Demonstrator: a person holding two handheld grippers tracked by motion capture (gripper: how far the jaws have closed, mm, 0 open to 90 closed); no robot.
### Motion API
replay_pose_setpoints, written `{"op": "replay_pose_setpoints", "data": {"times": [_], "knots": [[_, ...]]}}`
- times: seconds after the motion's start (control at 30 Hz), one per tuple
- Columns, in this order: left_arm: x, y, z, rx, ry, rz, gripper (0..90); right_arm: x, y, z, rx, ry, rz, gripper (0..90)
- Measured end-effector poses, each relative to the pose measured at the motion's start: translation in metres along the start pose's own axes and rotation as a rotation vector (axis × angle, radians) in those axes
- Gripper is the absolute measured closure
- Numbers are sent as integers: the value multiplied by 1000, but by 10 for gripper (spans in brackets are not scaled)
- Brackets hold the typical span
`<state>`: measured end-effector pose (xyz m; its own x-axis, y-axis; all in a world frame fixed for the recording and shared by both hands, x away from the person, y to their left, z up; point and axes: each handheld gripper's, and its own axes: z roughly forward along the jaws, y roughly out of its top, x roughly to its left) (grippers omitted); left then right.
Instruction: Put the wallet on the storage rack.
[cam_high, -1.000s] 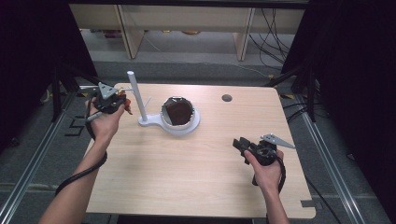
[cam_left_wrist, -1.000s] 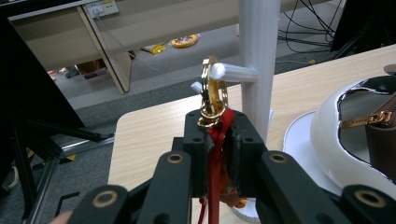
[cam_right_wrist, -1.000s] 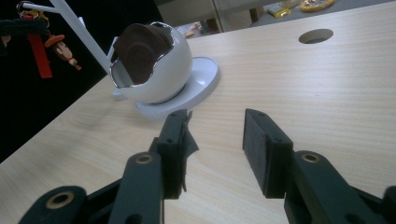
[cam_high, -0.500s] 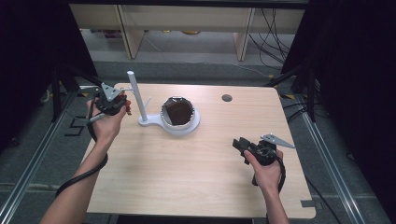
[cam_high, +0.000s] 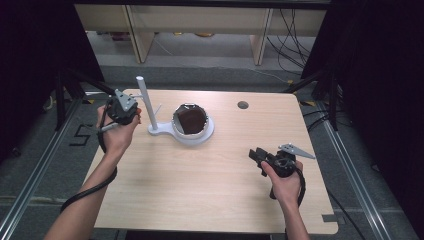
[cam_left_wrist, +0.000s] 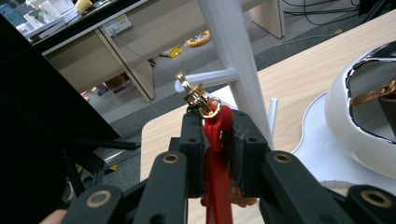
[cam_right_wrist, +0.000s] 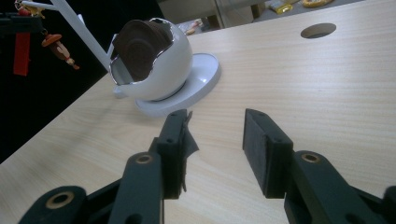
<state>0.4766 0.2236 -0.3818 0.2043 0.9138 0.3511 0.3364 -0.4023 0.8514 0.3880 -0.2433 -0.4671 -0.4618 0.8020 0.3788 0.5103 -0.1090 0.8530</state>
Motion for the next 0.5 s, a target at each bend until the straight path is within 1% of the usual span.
{"op": "replay_pose_setpoints", "data": {"times": [0.03, 0.1, 0.17, 0.2, 0.23, 0.27, 0.3, 0.33, 0.37, 0.4, 0.43, 0.5], "knots": [[-1, 0, 0, -1, -7, -3, 762, 0, 0, 0, 1, 1, 2, 615], [-2, 0, 0, 3, -19, 4, 759, 1, 0, -1, 6, 8, 14, 615], [-6, 0, 1, -17, -35, 4, 755, 0, 0, -1, 8, 6, 14, 615], [-6, 0, 1, -17, -35, 4, 755, 0, 0, -1, 8, 6, 14, 615], [-6, 0, 1, -20, -40, -1, 755, 3, -1, -1, 19, 12, 59, 615], [-6, 0, 1, -20, -40, -1, 754, 3, -1, -1, 19, 12, 59, 615], [-5, -1, 1, -20, -46, -10, 749, -1, -1, 0, 2, 2, 5, 615], [-5, -1, 1, -20, -46, -10, 739, -1, -1, 0, 2, 2, 5, 615], [-4, -2, -1, -22, -55, -26, 725, 1, -1, -1, 11, 14, 48, 614], [-4, -2, -1, -22, -55, -26, 713, 1, -1, -1, 11, 14, 48, 614], [-3, -4, -1, -21, -69, -45, 713, -2, -1, -1, 2, 8, 8, 614], [-2, -8, -2, -9, -83, -60, 688, -1, -1, 0, 15, 14, 29, 613]]}}
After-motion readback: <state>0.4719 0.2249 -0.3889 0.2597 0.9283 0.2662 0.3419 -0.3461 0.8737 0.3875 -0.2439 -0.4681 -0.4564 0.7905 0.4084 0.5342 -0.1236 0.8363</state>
